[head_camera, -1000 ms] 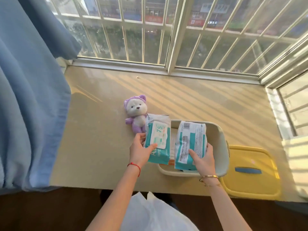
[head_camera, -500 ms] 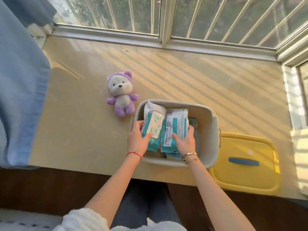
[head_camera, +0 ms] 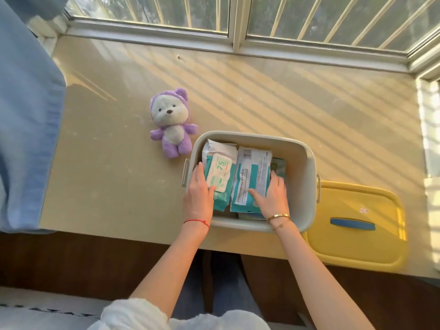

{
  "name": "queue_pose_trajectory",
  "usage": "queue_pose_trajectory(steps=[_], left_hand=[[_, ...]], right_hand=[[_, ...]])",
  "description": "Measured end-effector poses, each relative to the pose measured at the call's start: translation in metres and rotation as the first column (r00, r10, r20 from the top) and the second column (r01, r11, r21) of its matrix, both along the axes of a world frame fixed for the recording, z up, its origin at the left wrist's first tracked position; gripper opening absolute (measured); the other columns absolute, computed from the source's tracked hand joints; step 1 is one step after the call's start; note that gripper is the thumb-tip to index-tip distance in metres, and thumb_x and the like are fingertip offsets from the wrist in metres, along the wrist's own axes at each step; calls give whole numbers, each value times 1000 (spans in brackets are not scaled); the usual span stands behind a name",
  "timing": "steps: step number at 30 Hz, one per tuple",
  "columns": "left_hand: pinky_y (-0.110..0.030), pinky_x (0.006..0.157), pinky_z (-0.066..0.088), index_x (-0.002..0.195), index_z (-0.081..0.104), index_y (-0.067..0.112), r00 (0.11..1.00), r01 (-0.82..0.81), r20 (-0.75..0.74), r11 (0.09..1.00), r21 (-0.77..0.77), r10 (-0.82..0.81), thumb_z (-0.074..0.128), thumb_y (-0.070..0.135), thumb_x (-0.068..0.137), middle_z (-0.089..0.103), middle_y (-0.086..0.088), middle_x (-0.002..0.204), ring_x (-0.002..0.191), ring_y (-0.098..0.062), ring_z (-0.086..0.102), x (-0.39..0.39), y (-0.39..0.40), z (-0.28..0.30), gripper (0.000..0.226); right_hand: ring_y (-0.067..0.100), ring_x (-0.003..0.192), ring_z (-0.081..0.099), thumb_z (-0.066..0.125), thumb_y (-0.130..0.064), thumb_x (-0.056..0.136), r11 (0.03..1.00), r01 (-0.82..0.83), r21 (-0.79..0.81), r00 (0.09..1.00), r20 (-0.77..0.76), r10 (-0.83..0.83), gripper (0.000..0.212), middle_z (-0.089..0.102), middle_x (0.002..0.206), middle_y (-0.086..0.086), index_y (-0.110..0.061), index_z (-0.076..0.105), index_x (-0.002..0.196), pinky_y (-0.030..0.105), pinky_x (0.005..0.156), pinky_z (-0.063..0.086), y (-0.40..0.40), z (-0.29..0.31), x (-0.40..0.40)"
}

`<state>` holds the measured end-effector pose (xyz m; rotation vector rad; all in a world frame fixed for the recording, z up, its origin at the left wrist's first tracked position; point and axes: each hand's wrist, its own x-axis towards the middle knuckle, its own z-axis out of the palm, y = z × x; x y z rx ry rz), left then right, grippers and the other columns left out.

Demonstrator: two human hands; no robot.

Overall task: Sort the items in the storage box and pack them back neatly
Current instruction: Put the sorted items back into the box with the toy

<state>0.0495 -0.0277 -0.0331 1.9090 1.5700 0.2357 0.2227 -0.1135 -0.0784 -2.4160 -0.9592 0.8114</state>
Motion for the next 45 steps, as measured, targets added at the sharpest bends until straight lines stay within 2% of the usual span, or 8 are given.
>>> queue_pose_trajectory(steps=[3,7,15,24,30,33,39,45], left_hand=[[-37,101,46,139,42,12,997,61,35,983,172,-68,65,11,85,49,-4,139,129,-19,45,-13,4,17,59],[-38,91,51,120,59,12,992,66,78,939,339,-98,65,14,85,63,-4,117,108,-21,59,-42,25,44,36],[-36,82,51,113,64,17,997,67,12,931,359,-76,66,19,83,67,-3,109,99,-25,63,-125,80,77,30],[-37,85,51,111,64,15,999,48,-22,931,363,-43,66,17,84,68,-4,107,99,-25,62,-217,176,80,27],[-39,86,50,111,64,15,995,95,-41,942,322,-87,58,23,86,68,-4,106,99,-25,62,-252,235,49,27],[-40,86,50,111,63,16,994,105,-46,950,294,-96,49,31,86,67,-4,105,98,-25,62,-258,256,29,33],[-40,84,50,111,63,15,991,133,-40,961,243,-127,47,31,86,67,-4,104,97,-25,62,-259,276,-9,34],[-37,86,49,112,63,15,992,127,-28,971,205,-124,52,24,85,67,-3,104,96,-24,61,-255,270,-25,31]], right_hand=[[29,123,41,67,-35,84,995,-79,59,981,183,67,72,44,133,14,-3,36,141,38,106,37,-6,21,2],[26,114,47,64,-30,87,964,-188,188,945,302,125,51,55,121,10,-6,49,130,39,101,43,0,54,-6],[25,110,50,60,-31,88,899,-334,284,913,334,234,39,59,114,7,-10,55,120,35,101,39,60,101,-66],[32,98,53,51,-45,82,914,-290,283,938,276,212,53,60,107,13,-5,56,117,34,90,37,179,83,-148],[38,103,47,70,-44,75,987,-161,-6,970,182,159,61,52,111,19,0,52,114,39,87,35,261,24,-158],[36,108,44,72,-51,70,989,-102,-105,975,185,120,83,48,121,19,0,42,128,40,90,36,287,-3,-157],[35,127,39,77,-62,60,1000,1,-29,981,193,5,119,38,142,16,-8,16,148,43,106,30,316,-39,-163],[32,132,37,82,-54,54,987,160,4,976,150,-159,121,38,143,13,-11,17,146,43,108,28,325,-50,-160]])
